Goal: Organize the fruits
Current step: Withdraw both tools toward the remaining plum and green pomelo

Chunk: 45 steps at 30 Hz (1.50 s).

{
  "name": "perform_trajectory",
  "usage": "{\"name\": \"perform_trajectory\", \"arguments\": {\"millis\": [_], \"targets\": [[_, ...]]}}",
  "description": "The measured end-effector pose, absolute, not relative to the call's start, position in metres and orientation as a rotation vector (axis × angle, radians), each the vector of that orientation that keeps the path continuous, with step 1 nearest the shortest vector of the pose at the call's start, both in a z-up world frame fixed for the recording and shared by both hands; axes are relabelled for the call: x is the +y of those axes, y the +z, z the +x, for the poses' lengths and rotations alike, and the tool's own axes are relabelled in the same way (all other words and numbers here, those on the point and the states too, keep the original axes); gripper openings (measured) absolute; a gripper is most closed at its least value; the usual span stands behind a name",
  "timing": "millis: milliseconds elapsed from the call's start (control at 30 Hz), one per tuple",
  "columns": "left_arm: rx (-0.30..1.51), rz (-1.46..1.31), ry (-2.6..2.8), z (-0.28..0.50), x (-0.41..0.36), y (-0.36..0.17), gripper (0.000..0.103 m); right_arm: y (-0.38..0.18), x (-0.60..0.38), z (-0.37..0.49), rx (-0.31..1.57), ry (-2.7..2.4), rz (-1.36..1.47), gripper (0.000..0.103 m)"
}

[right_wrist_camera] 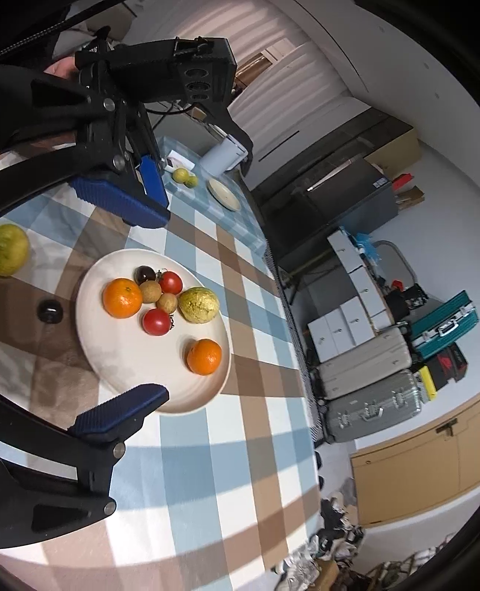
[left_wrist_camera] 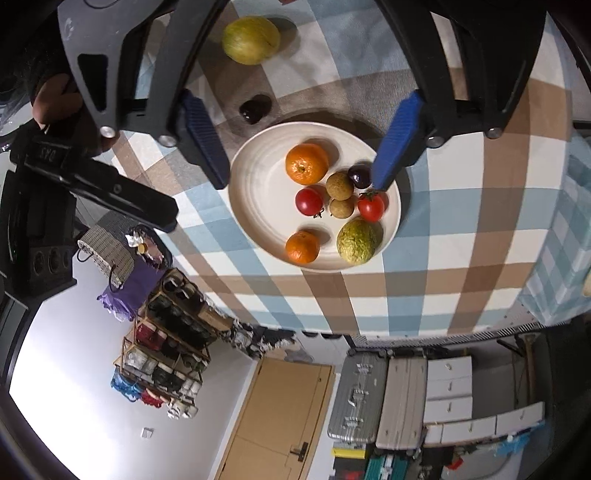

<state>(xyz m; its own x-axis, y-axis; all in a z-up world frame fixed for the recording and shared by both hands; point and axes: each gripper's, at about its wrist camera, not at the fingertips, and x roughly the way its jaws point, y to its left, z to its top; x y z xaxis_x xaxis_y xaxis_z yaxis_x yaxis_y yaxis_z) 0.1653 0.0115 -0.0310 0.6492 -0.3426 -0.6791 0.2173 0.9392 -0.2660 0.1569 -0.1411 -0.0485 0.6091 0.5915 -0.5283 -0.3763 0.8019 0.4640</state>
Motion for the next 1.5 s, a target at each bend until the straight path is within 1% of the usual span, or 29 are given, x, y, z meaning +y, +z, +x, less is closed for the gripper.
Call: {"name": "perform_trajectory", "arguments": {"millis": [133, 333, 433, 500, 533, 767, 1067, 1367, 1500], "targets": [[0.769, -0.148, -0.308, 0.144, 0.007, -0.016, 0.081, -0.038, -0.149, 0.137, 0.695, 0.548, 0.319, 0.094], [0.738, -0.125, -0.291, 0.112, 0.002, -0.001, 0.085, -0.025, -0.156, 0.106, 0.653, 0.541, 0.310, 0.096], [0.721, -0.126, -0.278, 0.098, 0.003, 0.002, 0.092, -0.020, -0.156, 0.089, 0.633, 0.542, 0.298, 0.097], [0.706, -0.138, -0.269, 0.088, 0.005, 0.004, 0.101, -0.018, -0.156, 0.082, 0.622, 0.543, 0.293, 0.099], [0.695, -0.150, -0.256, 0.083, 0.006, 0.004, 0.102, -0.018, -0.155, 0.079, 0.618, 0.545, 0.291, 0.099], [0.680, -0.157, -0.205, 0.051, 0.004, -0.010, 0.102, -0.024, -0.152, 0.051, 0.611, 0.550, 0.219, 0.099], [0.720, -0.181, -0.138, 0.030, 0.009, -0.055, 0.102, -0.058, -0.152, 0.029, 0.655, 0.541, 0.215, 0.099], [0.769, -0.201, -0.115, 0.033, 0.016, -0.087, 0.102, -0.093, -0.142, 0.041, 0.749, 0.525, 0.230, 0.099], [0.774, -0.219, -0.116, 0.040, 0.021, -0.091, 0.102, -0.106, -0.141, 0.054, 0.801, 0.519, 0.258, 0.099]]}}
